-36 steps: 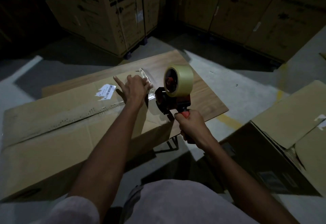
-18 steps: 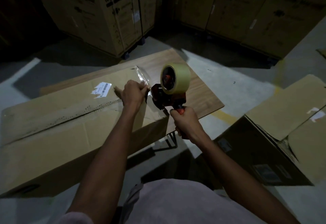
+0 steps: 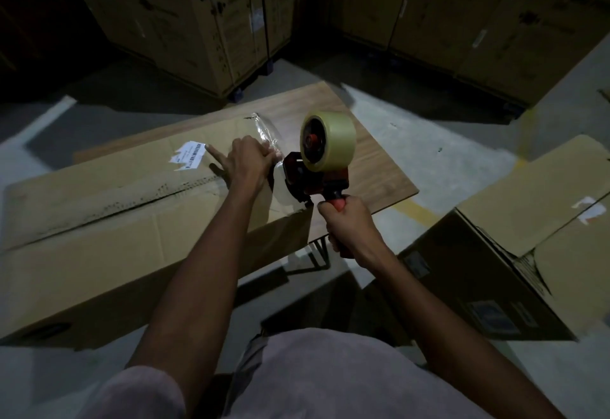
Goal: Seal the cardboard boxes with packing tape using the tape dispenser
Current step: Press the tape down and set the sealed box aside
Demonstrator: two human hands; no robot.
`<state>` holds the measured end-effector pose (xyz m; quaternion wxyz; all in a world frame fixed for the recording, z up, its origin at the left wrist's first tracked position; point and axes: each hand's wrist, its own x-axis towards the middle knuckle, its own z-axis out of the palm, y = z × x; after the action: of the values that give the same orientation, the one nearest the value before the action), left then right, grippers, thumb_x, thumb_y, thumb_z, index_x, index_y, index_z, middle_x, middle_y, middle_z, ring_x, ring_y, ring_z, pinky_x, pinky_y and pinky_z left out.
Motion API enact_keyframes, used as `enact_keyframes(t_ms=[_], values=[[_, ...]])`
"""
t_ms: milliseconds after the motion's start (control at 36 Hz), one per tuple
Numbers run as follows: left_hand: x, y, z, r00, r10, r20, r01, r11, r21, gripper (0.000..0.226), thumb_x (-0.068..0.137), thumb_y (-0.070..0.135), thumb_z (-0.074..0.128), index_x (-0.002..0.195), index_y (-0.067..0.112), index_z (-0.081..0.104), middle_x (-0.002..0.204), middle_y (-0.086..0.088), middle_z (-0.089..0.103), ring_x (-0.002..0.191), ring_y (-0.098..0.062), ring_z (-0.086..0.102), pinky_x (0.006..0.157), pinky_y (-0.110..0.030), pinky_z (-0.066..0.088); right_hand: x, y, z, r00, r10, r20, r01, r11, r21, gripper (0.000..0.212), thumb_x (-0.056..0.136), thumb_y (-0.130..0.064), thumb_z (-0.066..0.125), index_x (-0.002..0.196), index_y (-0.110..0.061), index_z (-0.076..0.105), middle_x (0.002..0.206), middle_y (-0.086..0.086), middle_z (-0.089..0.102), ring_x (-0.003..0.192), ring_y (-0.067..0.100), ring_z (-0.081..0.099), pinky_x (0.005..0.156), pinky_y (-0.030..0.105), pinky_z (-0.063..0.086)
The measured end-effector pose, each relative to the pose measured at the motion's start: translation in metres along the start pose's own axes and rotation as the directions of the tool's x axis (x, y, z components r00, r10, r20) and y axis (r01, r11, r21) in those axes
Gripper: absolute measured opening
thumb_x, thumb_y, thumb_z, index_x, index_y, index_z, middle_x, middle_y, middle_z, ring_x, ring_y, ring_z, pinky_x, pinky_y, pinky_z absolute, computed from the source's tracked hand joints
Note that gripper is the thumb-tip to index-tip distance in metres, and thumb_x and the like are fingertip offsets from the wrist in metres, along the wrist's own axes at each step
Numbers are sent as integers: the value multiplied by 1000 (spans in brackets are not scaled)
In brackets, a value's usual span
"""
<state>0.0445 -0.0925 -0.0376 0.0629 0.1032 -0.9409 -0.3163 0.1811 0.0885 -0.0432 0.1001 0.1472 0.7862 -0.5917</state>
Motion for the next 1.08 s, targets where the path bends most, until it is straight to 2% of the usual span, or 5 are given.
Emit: enact_keyframes(t_ms=[194,361,556,889,1083], values=[[-4,-8,4,998,57,18,-59,989,133,35,94,52,64,98,20,78,101,-8,74,124,-27,58,119,-66,-10,-19,12,-9,999,36,-11,-35,999,20,20,97,-30,63,87,-14,57,67,6,53,48,13,53,45,27,47],[-9,-11,10,986,161,28,-164,959,233,37,99,50,57,118,24,76,126,-6,71,144,-23,41,120,-62,-9,-20,13,-4,998,33,-53,-34,999,-19,19,98,-32,62,90,-16,58,68,5,56,37,4,50,39,21,42],[-18,-14,10,952,289,99,-300,945,129,29,96,37,66,117,20,76,143,-11,60,127,-27,59,125,-53,5,-23,18,0,998,35,-50,-35,999,13,21,97,-29,63,92,-9,60,70,6,53,41,5,48,39,21,41],[-28,-9,7,992,116,53,-121,989,89,32,93,51,66,108,26,79,102,-2,78,112,-21,66,120,-61,-3,-21,17,-3,997,69,-21,-67,994,87,16,96,-26,62,85,-15,56,61,2,51,43,13,50,43,26,44],[-41,-11,10,995,102,6,-102,986,133,33,97,50,60,118,31,75,122,-11,69,126,-24,58,122,-63,-6,-29,14,-5,1000,26,-10,-26,997,70,21,98,-33,61,87,-16,56,66,3,52,41,9,51,41,23,42]])
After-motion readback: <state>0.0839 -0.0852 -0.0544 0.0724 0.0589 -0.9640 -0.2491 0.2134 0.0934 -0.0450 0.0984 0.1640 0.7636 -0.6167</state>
